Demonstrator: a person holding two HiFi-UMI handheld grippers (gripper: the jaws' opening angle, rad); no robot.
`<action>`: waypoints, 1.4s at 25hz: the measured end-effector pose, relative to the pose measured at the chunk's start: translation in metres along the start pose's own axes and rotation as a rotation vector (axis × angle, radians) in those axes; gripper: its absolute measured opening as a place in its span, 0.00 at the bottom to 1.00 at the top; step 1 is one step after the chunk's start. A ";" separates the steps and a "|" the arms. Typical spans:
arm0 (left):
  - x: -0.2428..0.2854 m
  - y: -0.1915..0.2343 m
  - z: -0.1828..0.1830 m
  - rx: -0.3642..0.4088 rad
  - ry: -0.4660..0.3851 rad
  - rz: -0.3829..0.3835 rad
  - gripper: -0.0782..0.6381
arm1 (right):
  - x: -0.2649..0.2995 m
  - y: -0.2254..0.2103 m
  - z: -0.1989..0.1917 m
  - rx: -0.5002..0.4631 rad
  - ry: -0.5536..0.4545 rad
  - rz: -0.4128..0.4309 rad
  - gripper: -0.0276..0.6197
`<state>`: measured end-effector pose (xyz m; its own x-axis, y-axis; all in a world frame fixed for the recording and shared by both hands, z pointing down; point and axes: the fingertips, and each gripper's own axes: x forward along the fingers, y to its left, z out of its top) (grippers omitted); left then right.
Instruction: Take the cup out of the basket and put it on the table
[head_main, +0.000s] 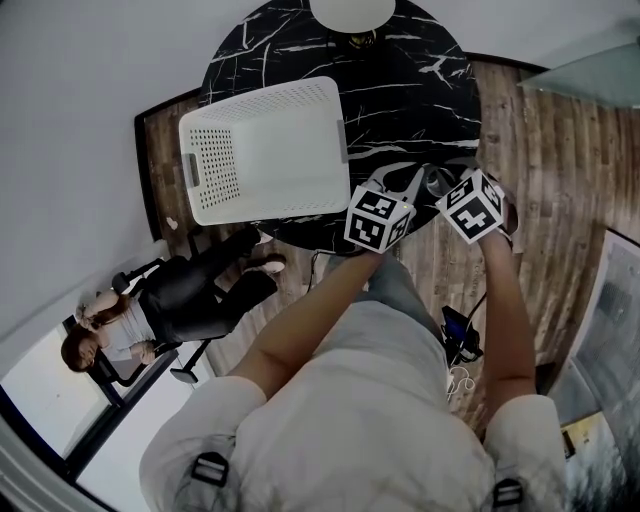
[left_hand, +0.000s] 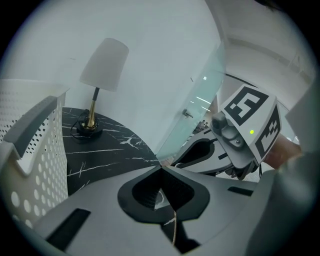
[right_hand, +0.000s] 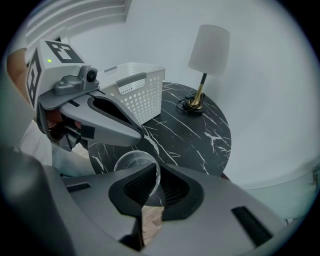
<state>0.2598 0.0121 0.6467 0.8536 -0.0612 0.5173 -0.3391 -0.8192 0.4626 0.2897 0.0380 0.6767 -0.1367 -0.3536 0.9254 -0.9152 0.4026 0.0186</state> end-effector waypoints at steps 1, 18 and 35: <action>0.002 0.001 -0.002 0.000 0.005 0.003 0.12 | 0.003 0.000 -0.002 0.001 0.004 0.004 0.09; 0.015 0.020 -0.030 -0.033 0.039 0.046 0.12 | 0.036 0.004 -0.018 0.002 0.048 0.051 0.09; 0.018 0.024 -0.039 -0.043 0.051 0.049 0.12 | 0.048 0.005 -0.019 0.015 0.040 0.066 0.09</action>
<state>0.2517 0.0134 0.6950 0.8150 -0.0704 0.5752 -0.3974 -0.7903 0.4663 0.2856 0.0395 0.7281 -0.1818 -0.2926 0.9388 -0.9102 0.4113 -0.0480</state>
